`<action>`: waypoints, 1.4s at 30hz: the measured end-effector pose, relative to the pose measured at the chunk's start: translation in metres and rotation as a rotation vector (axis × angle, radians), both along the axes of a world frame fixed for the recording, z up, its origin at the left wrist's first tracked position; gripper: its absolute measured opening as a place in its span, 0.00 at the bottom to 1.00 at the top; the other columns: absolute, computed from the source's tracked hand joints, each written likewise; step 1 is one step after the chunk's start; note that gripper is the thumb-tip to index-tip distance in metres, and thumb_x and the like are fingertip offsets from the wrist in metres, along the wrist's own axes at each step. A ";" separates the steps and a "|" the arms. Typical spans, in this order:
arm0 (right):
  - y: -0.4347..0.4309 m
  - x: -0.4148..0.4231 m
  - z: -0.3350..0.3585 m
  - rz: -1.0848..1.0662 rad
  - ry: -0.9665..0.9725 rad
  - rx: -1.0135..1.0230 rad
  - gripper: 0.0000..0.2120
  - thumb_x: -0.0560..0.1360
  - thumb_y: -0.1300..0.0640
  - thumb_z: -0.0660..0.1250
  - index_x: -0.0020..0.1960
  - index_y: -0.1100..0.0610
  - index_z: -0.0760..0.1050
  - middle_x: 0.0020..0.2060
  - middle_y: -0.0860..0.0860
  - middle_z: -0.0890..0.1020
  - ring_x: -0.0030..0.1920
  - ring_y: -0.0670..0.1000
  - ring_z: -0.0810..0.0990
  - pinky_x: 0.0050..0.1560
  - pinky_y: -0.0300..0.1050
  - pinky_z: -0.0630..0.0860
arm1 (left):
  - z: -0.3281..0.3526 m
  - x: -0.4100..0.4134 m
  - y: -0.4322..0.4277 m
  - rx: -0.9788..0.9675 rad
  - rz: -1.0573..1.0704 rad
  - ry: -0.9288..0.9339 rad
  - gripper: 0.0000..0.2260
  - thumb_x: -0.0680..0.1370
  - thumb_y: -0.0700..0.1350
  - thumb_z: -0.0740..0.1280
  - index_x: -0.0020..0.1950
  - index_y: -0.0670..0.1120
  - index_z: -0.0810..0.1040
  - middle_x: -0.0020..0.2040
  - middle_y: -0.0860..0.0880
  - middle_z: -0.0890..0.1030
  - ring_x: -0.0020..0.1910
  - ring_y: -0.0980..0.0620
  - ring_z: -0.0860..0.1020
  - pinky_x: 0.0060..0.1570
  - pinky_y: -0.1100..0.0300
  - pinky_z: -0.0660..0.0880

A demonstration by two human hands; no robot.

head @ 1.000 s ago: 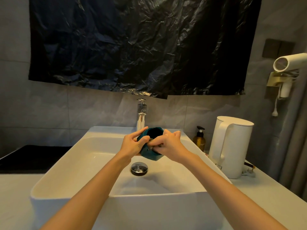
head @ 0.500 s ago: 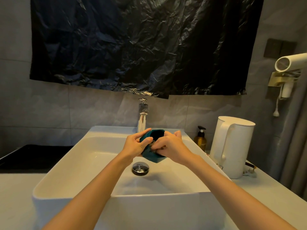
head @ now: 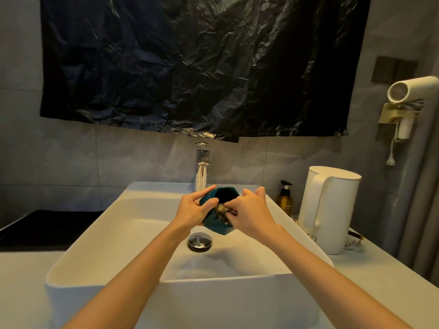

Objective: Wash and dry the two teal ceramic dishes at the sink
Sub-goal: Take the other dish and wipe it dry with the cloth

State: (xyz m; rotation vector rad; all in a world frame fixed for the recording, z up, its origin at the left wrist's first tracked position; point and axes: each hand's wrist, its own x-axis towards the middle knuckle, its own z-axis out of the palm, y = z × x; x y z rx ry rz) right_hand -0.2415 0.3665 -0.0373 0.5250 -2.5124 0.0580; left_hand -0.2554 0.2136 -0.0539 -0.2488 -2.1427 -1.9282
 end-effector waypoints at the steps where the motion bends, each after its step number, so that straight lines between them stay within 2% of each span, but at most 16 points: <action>1: -0.002 0.001 0.002 0.047 -0.035 -0.014 0.12 0.78 0.48 0.62 0.59 0.45 0.79 0.52 0.48 0.81 0.54 0.49 0.69 0.53 0.47 0.59 | -0.001 0.000 0.000 -0.005 -0.002 0.001 0.18 0.76 0.43 0.67 0.66 0.52 0.74 0.60 0.48 0.77 0.54 0.49 0.75 0.35 0.63 0.78; 4: -0.008 -0.001 0.000 0.180 -0.099 -0.162 0.10 0.77 0.52 0.65 0.56 0.46 0.81 0.53 0.46 0.82 0.56 0.48 0.71 0.56 0.47 0.61 | -0.001 0.000 -0.001 0.010 -0.010 0.001 0.18 0.77 0.44 0.67 0.66 0.52 0.74 0.61 0.47 0.77 0.55 0.47 0.76 0.38 0.61 0.79; 8: -0.013 -0.009 -0.008 0.130 -0.049 -0.394 0.11 0.77 0.51 0.65 0.58 0.45 0.80 0.53 0.49 0.81 0.54 0.50 0.71 0.54 0.45 0.68 | -0.001 0.001 -0.002 0.011 -0.057 -0.006 0.18 0.76 0.45 0.67 0.66 0.53 0.74 0.60 0.48 0.77 0.55 0.48 0.76 0.37 0.62 0.79; 10: -0.009 -0.014 -0.009 0.068 0.022 -0.349 0.11 0.79 0.51 0.63 0.58 0.46 0.80 0.52 0.52 0.81 0.51 0.51 0.73 0.51 0.42 0.73 | -0.001 0.002 0.000 -0.008 -0.073 -0.001 0.18 0.76 0.44 0.67 0.66 0.53 0.73 0.59 0.48 0.76 0.55 0.49 0.75 0.38 0.62 0.79; 13: 0.003 -0.011 -0.010 0.116 0.047 -0.195 0.12 0.79 0.55 0.62 0.60 0.49 0.79 0.54 0.53 0.81 0.51 0.52 0.75 0.48 0.37 0.71 | -0.001 0.000 -0.001 0.008 -0.052 0.019 0.18 0.76 0.43 0.67 0.66 0.53 0.74 0.58 0.49 0.76 0.55 0.49 0.75 0.38 0.62 0.79; 17: 0.016 0.002 -0.007 0.283 -0.230 -0.137 0.15 0.79 0.60 0.62 0.63 0.52 0.76 0.60 0.52 0.77 0.59 0.51 0.76 0.53 0.32 0.71 | -0.004 -0.001 -0.003 -0.042 -0.068 0.048 0.18 0.76 0.43 0.67 0.66 0.55 0.74 0.59 0.48 0.76 0.55 0.49 0.76 0.39 0.63 0.80; 20: 0.031 0.002 0.005 0.296 -0.266 -0.377 0.13 0.77 0.61 0.64 0.59 0.51 0.78 0.53 0.49 0.81 0.54 0.47 0.77 0.48 0.29 0.73 | -0.006 0.000 -0.002 -0.045 -0.082 0.082 0.18 0.76 0.43 0.68 0.65 0.55 0.74 0.58 0.49 0.76 0.55 0.48 0.75 0.43 0.59 0.80; 23: 0.045 -0.001 0.013 0.310 -0.073 -0.710 0.11 0.74 0.64 0.66 0.52 0.50 0.80 0.43 0.47 0.82 0.45 0.46 0.80 0.42 0.32 0.76 | -0.008 -0.004 -0.006 -0.089 -0.023 0.127 0.20 0.75 0.43 0.69 0.66 0.56 0.73 0.60 0.50 0.76 0.57 0.49 0.75 0.48 0.56 0.80; 25: 0.047 -0.003 0.014 0.265 0.047 -0.772 0.12 0.74 0.63 0.67 0.54 0.51 0.79 0.46 0.48 0.82 0.47 0.45 0.80 0.46 0.36 0.79 | -0.009 -0.005 -0.007 -0.149 0.024 0.150 0.22 0.75 0.44 0.70 0.68 0.55 0.73 0.61 0.50 0.76 0.56 0.51 0.74 0.47 0.59 0.79; 27: 0.042 -0.007 0.008 0.233 0.089 -0.681 0.14 0.74 0.63 0.67 0.59 0.53 0.78 0.52 0.50 0.82 0.51 0.46 0.78 0.53 0.39 0.77 | -0.010 -0.007 -0.006 -0.179 0.035 0.162 0.23 0.74 0.45 0.71 0.69 0.54 0.72 0.61 0.50 0.76 0.56 0.51 0.74 0.48 0.60 0.78; 29: 0.033 -0.008 -0.002 0.258 0.072 -0.616 0.16 0.75 0.63 0.68 0.62 0.54 0.77 0.55 0.50 0.81 0.54 0.45 0.77 0.57 0.34 0.73 | -0.011 -0.008 -0.006 -0.201 0.038 0.172 0.24 0.74 0.45 0.71 0.69 0.54 0.71 0.62 0.49 0.76 0.57 0.51 0.74 0.49 0.59 0.79; 30: 0.028 -0.007 -0.006 0.278 0.085 -0.593 0.17 0.75 0.62 0.68 0.63 0.55 0.77 0.56 0.50 0.81 0.55 0.46 0.77 0.56 0.31 0.71 | -0.012 -0.008 -0.006 -0.218 0.046 0.176 0.24 0.74 0.46 0.71 0.69 0.55 0.71 0.62 0.49 0.76 0.57 0.50 0.74 0.49 0.58 0.79; 32: 0.020 -0.008 -0.011 0.316 0.155 -0.506 0.18 0.74 0.62 0.69 0.63 0.56 0.77 0.57 0.51 0.81 0.56 0.49 0.79 0.55 0.32 0.71 | -0.013 -0.009 -0.007 -0.254 0.067 0.184 0.25 0.74 0.46 0.71 0.69 0.54 0.71 0.62 0.48 0.76 0.57 0.50 0.74 0.50 0.58 0.79; 35: 0.015 -0.011 -0.011 0.356 0.230 -0.364 0.18 0.72 0.61 0.71 0.62 0.58 0.77 0.56 0.52 0.82 0.50 0.53 0.82 0.49 0.35 0.74 | -0.013 -0.009 -0.008 -0.275 0.084 0.190 0.25 0.74 0.46 0.71 0.70 0.54 0.70 0.62 0.48 0.76 0.56 0.51 0.74 0.49 0.60 0.78; 38: 0.019 -0.012 -0.011 0.396 0.300 -0.284 0.17 0.72 0.61 0.69 0.60 0.59 0.79 0.54 0.53 0.83 0.44 0.53 0.82 0.45 0.35 0.74 | -0.011 -0.007 -0.007 -0.303 0.087 0.213 0.25 0.74 0.45 0.71 0.70 0.54 0.69 0.62 0.49 0.76 0.55 0.53 0.73 0.47 0.64 0.77; 42: 0.022 -0.006 -0.010 0.465 0.316 -0.154 0.16 0.73 0.62 0.68 0.61 0.59 0.78 0.54 0.53 0.83 0.44 0.51 0.79 0.45 0.34 0.73 | -0.012 -0.005 -0.005 -0.386 0.126 0.247 0.27 0.73 0.45 0.72 0.70 0.54 0.69 0.61 0.48 0.77 0.53 0.54 0.73 0.48 0.63 0.77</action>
